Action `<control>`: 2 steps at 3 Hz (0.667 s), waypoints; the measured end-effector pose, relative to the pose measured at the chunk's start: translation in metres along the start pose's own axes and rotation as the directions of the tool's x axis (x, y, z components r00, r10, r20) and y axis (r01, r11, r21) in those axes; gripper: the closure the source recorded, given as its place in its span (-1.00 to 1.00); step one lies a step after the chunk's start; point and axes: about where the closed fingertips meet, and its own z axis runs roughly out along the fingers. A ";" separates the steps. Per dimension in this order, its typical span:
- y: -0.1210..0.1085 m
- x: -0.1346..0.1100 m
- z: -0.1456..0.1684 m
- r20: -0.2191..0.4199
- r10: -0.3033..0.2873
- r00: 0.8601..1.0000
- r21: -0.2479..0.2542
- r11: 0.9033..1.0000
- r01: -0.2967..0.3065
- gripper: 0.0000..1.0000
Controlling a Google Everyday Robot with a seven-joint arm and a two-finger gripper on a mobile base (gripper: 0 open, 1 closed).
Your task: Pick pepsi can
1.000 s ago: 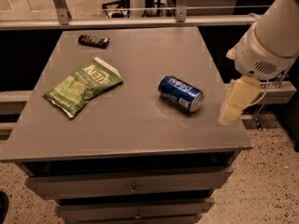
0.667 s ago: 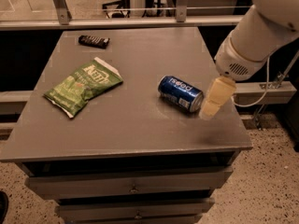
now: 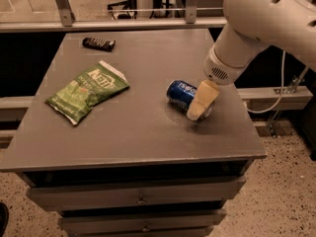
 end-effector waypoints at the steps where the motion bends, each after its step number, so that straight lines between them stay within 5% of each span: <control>1: 0.012 -0.015 0.016 -0.001 0.029 1.000 -0.032 0.999 -0.029 -0.52; 2: 0.019 -0.023 0.019 0.016 0.043 0.999 -0.057 0.997 -0.042 0.09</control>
Offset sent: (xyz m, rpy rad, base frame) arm 0.0012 0.0401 -0.0207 0.0694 0.0675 -0.0253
